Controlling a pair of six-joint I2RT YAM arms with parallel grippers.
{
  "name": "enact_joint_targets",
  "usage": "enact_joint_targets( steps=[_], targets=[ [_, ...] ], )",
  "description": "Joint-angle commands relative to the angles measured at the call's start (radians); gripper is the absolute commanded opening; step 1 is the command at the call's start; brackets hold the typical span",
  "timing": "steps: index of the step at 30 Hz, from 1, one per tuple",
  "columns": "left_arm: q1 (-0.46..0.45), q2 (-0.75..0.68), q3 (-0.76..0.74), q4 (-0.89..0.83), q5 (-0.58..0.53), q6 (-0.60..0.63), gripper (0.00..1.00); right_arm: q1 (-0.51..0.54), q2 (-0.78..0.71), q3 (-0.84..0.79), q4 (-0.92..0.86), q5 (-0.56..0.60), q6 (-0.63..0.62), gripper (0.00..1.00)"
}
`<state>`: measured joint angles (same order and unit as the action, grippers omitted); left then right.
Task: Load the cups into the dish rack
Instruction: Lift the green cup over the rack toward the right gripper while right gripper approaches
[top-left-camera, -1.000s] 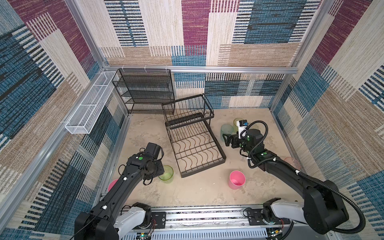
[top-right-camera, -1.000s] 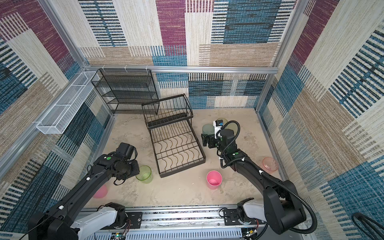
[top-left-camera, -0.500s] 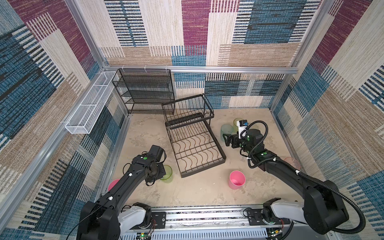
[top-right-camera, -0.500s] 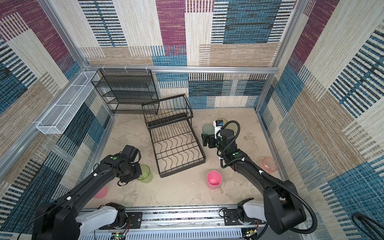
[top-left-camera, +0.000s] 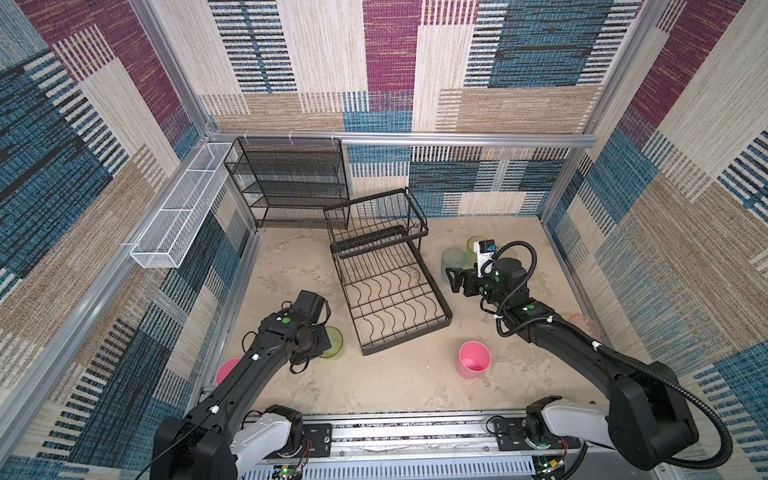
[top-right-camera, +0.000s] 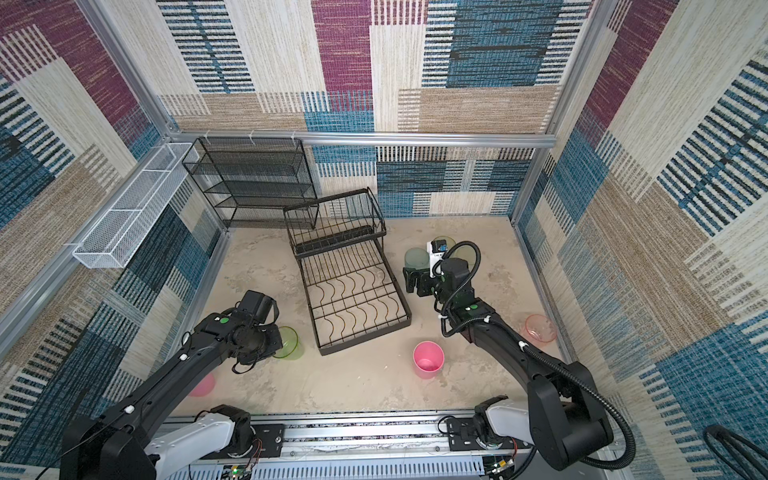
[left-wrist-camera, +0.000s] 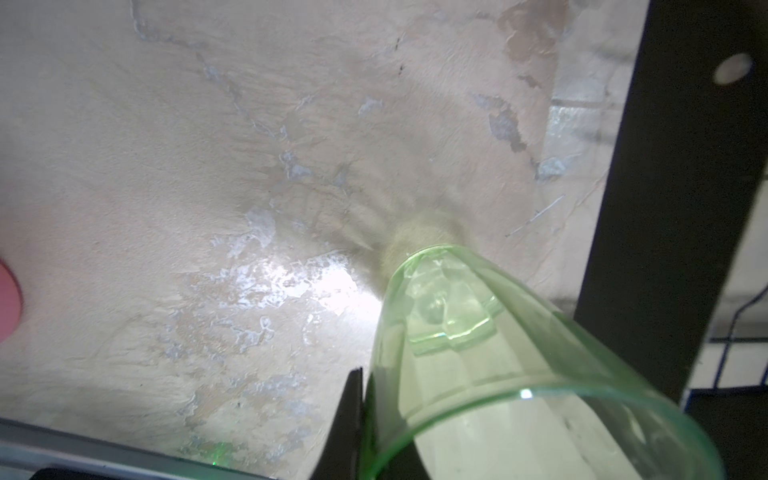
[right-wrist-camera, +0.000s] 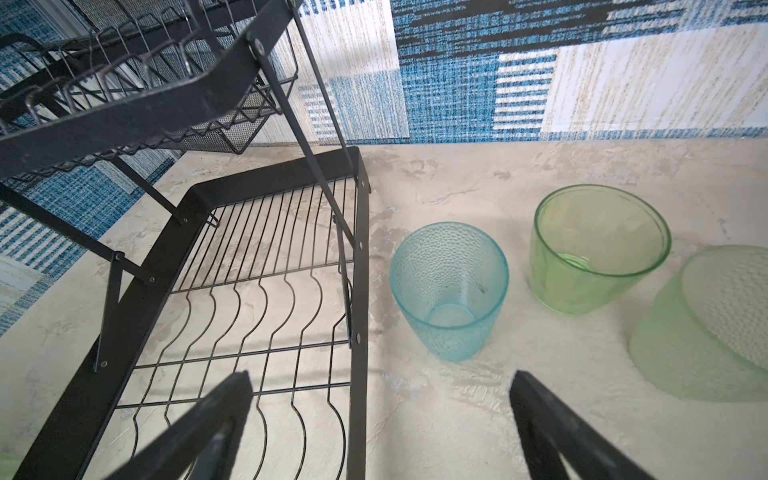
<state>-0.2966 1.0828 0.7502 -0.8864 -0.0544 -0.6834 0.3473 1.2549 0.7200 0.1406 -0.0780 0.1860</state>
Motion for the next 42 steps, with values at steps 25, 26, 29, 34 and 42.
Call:
enact_joint_targets(
  steps=[25,26,29,34,42],
  targets=[
    [-0.183,-0.042,0.314,0.178,0.219,0.028,0.00,0.001,0.096,0.178,-0.184,-0.097,0.261,1.00],
    [-0.198,-0.030,0.319,0.202,0.213,0.027,0.00,0.000,0.104,0.196,-0.205,-0.106,0.280,1.00],
    [-0.241,0.003,0.316,0.308,0.200,0.028,0.00,0.000,0.109,0.226,-0.240,-0.151,0.352,1.00],
    [-0.281,0.060,0.298,0.513,0.206,0.021,0.00,-0.004,0.072,0.235,-0.259,-0.209,0.481,1.00],
    [-0.362,0.188,0.328,0.765,0.186,0.019,0.00,-0.062,0.009,0.236,-0.266,-0.367,0.678,1.00]
  ],
)
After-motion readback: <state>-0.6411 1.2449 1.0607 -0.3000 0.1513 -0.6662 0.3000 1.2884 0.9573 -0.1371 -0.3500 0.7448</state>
